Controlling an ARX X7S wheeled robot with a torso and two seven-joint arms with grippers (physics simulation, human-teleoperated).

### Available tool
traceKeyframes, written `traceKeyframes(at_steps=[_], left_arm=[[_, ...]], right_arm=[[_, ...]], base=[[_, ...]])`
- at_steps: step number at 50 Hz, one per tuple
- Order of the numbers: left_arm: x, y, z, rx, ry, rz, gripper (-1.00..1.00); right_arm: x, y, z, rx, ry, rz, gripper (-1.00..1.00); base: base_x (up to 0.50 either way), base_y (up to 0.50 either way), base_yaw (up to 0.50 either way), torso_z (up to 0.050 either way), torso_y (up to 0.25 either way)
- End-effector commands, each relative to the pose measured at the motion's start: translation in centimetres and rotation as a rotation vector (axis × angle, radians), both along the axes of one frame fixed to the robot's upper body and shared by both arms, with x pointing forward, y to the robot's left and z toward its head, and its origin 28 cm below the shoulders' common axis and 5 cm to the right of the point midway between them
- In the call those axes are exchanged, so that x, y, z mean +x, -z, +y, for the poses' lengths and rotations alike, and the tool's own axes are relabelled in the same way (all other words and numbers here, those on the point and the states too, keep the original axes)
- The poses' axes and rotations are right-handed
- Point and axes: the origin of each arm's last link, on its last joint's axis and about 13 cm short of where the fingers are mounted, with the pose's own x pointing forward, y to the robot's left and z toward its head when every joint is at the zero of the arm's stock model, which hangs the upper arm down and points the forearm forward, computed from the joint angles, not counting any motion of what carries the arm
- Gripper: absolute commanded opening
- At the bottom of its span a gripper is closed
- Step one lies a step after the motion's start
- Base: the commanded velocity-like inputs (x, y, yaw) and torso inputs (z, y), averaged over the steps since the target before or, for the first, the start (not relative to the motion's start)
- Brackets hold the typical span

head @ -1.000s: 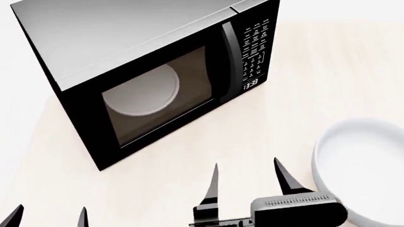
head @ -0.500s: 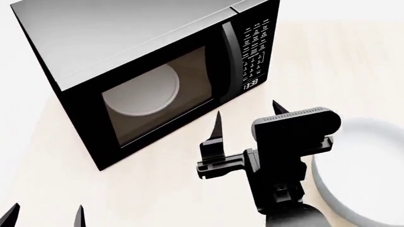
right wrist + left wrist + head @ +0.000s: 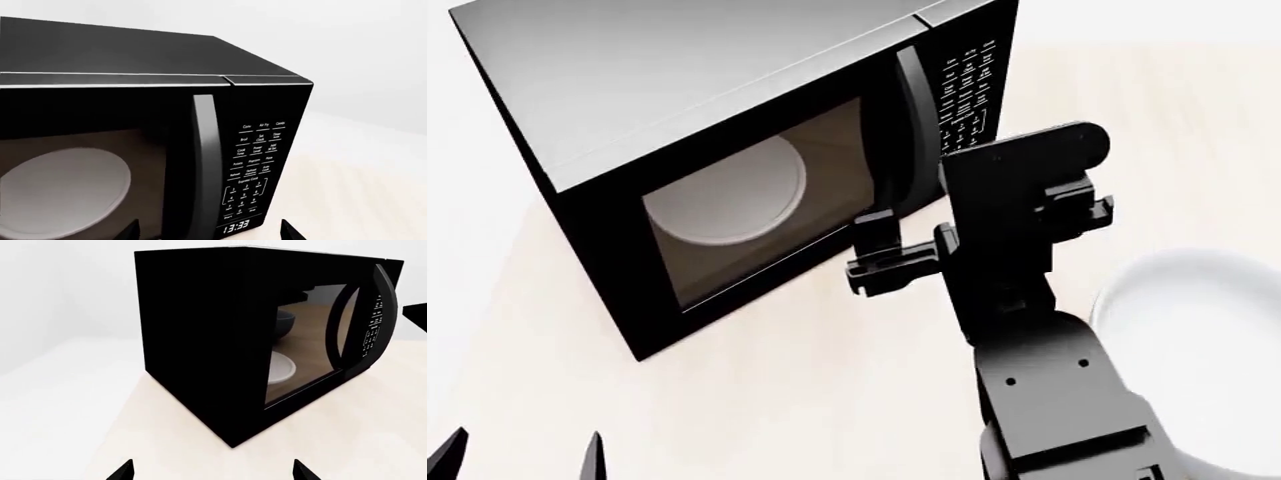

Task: Open the microwave.

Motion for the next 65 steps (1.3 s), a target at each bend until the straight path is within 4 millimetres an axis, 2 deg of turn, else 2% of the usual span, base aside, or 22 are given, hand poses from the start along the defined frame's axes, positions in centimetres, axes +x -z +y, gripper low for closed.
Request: traceKeyframes(at_steps=[1,15,26,47,48,55,65], left_arm=[[0.0,-0.1,0.0,-0.002,0.005,0.003,1.00],[0.0,-0.1,0.0,-0.006,0.005,0.004,1.00],[-0.1,-0.2,0.1,-0.012,0.003,0.003,1.00],[-0.3,-0.2,0.1,-0.014,0.004,0.003,1.00],[-0.3,-0.2,0.1,-0.015,0.006,0.003,1.00],[-0.2,-0.1,0.1,-0.013,0.005,0.004,1.00],[-0.1,0.0,0.1,-0.012,0.005,0.004,1.00]], right_arm=[[1.9,-0.7,0.3,-0.049,-0.010,0.034,1.00],[4.2,-0.1,0.6,-0.051,-0.016,0.073,1.00],[5.8,-0.5,0.8,-0.065,-0.001,0.086,1.00],[7.0,0.4,1.3,-0.075,0.004,0.104,1.00],[7.0,0.5,1.3,-0.080,-0.004,0.104,-1.00],[6.1,0.8,1.3,-0.066,0.002,0.096,-1.00],[3.2,0.7,1.1,-0.070,-0.022,0.077,-1.00]], base=[[0.00,0.00,0.00,0.000,0.000],[0.00,0.00,0.00,0.000,0.000],[0.00,0.00,0.00,0.000,0.000],[0.00,0.00,0.00,0.000,0.000],[0.00,0.00,0.00,0.000,0.000],[0.00,0.00,0.00,0.000,0.000],[0.00,0.00,0.00,0.000,0.000]])
